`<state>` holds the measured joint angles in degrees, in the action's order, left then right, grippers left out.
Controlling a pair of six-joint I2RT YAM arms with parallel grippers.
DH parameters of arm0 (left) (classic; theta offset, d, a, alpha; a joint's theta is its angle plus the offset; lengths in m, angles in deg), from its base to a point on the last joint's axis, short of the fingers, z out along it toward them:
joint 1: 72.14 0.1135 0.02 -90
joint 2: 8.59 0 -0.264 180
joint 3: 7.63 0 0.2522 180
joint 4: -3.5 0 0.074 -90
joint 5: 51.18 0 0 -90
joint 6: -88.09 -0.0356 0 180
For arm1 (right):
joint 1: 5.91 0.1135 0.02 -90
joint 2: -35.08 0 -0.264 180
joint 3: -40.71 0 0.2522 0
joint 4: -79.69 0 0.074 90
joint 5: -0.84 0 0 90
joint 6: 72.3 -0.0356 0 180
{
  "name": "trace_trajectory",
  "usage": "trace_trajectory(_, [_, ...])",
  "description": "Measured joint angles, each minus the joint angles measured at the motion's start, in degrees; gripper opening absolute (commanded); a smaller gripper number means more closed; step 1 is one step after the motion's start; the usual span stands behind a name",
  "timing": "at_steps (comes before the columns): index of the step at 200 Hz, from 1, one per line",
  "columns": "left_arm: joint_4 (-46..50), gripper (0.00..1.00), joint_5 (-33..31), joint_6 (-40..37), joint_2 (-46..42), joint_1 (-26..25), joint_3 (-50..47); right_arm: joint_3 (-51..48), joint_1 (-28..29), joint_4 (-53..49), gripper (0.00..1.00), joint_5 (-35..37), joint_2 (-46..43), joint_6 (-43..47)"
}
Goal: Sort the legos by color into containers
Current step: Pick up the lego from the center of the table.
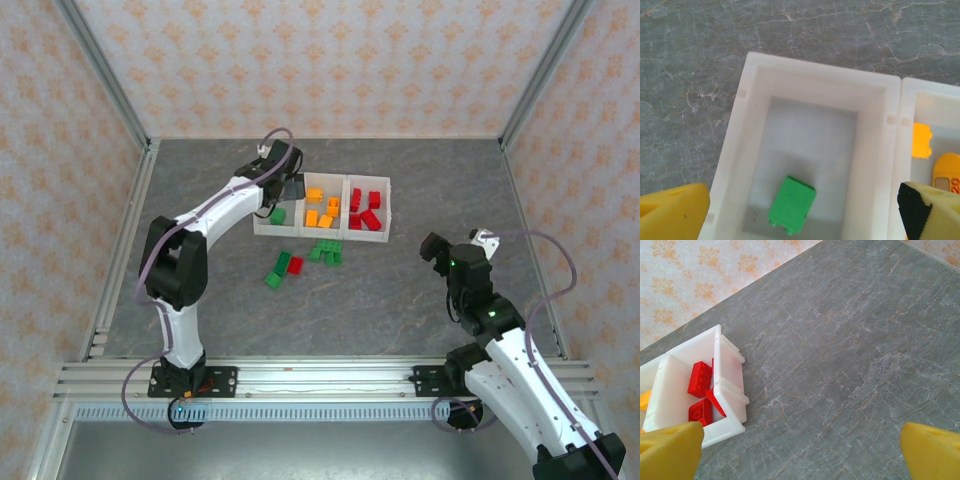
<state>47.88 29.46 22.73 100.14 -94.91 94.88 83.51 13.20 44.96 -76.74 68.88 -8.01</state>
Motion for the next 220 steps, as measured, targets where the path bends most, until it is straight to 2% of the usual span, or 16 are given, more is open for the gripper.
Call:
trace_trajectory(53, [-3.5,0.99,3.1,0.6,-9.0,-2.3,-10.3,0.0,0.0,0.0,1.0,0.0,0.0,0.0])
trace_trajectory(107, [-4.6,0.98,3.3,0.6,-14.3,-15.6,-15.6,0.0,0.0,0.0,1.0,-0.4,0.0,0.0])
trace_trajectory(130, [-4.6,0.93,3.6,1.3,-14.4,-18.6,-17.7,0.0,0.0,0.0,1.0,-0.7,0.0,0.0])
trace_trajectory(179, [-3.5,0.78,4.2,2.5,-12.6,-19.1,-21.2,0.0,0.0,0.0,1.0,-1.1,0.0,-0.2])
trace_trajectory(220, [-2.5,0.75,5.2,2.3,-7.2,-19.1,-20.8,0.0,0.0,0.0,1.0,-1.1,0.0,-0.2])
